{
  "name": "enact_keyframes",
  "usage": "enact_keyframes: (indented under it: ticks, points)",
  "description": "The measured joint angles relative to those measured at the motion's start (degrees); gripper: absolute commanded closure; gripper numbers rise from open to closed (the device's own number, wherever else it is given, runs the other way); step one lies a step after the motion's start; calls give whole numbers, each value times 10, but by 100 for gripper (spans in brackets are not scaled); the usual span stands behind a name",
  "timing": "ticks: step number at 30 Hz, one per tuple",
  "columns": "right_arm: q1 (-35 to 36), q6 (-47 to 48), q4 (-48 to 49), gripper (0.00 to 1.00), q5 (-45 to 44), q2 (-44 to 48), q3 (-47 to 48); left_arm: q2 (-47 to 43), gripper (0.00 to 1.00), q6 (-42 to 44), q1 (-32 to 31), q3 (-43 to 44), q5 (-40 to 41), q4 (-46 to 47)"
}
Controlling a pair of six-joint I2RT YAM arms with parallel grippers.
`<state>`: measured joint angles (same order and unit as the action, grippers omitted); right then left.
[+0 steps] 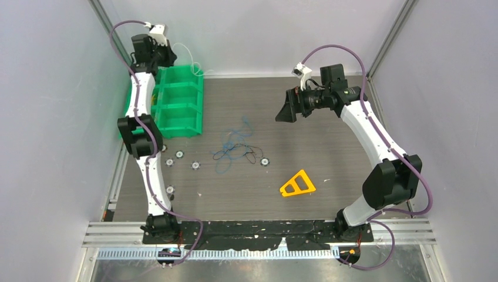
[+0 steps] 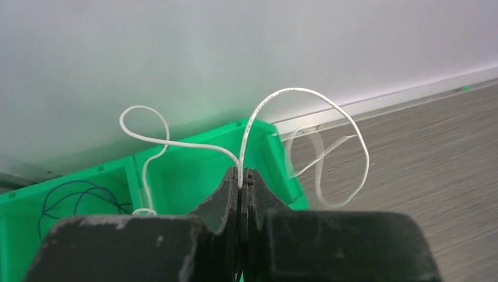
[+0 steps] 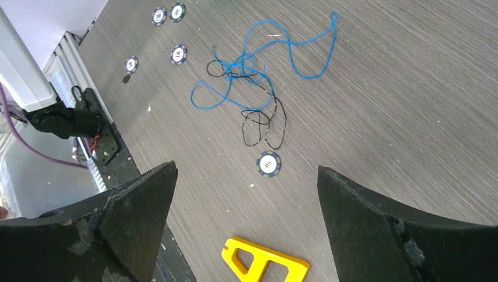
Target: Untangle the cables
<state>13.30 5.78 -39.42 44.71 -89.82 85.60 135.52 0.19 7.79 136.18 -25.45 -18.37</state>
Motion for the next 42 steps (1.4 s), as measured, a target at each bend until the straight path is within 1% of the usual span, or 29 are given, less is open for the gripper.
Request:
enact_keyframes:
  ticks: [5,10,14,18,26,34,38,42]
  points:
    - [0,13,-8,4,-19,0,0,17,100,87,-14,-1,41,-31]
    - [0,17,-12,4,-25,-6,0,20,100,180,-45,-10,98,-36]
    - [0,19,-14,4,-25,-12,1,20,100,202,-61,-11,135,-29]
    - [0,21,-15,4,-26,-13,1,17,100,232,-56,-19,159,-12]
    - [0,21,-15,4,-26,-22,1,16,100,350,-53,-43,229,16]
    - [-3,21,-19,4,-26,-22,1,16,100,414,-62,-49,306,61]
    - [-5,21,-20,4,-26,-22,1,16,100,439,-53,-48,324,70]
    - [-10,21,-21,4,-24,-22,1,16,100,461,-43,-49,310,67]
